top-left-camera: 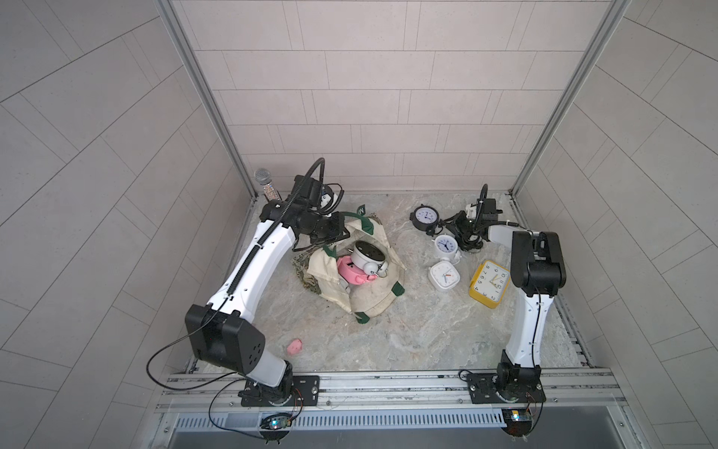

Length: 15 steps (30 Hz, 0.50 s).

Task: Take the alarm clock out of the canvas bag
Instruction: Place the alarm at the center of the board.

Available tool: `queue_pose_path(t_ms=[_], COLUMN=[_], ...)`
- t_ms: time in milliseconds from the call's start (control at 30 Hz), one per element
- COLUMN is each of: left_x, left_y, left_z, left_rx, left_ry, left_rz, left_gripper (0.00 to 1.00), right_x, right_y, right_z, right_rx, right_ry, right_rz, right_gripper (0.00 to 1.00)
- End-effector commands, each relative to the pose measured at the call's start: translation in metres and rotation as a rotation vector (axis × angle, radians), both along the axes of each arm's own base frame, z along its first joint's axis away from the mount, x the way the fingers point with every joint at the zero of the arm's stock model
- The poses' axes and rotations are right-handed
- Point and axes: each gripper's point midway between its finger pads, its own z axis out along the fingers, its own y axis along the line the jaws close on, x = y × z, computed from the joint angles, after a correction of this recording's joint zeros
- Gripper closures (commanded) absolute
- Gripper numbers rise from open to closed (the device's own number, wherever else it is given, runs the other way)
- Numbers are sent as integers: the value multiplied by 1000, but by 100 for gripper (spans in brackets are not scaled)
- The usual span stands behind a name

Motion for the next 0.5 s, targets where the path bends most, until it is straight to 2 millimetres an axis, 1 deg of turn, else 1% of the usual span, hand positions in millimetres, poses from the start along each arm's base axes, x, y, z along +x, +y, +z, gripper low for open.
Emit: queue_pose_path(t_ms=[0, 67, 167, 300, 367, 433, 467], left_x=[-10, -10, -10, -8, -8, -7, -7], left_y=[0, 0, 0, -1, -2, -2, -2], left_z=[35, 34, 33, 34, 34, 35, 35], left_rx=[-45, -44, -45, -49, -51, -53, -53], left_ry=[-90, -87, -87, -89, -90, -91, -90], left_rz=[-11, -10, -11, -12, -15, -15, -15], left_gripper=[100, 100, 100, 100, 100, 100, 100], right_x=[3, 1, -4, -20, -31, -48, -56], right_y=[-8, -8, -5, 5, 17, 42, 53], right_z=[38, 61, 105, 166, 198, 237, 249], right_rx=[-3, -19, -22, -53, -77, -88, -95], right_ry=[-62, -103, -187, -319, -403, -521, -557], right_rz=[-9, 1, 21, 63, 110, 199, 233], right_gripper=[73, 72, 73, 73, 73, 73, 73])
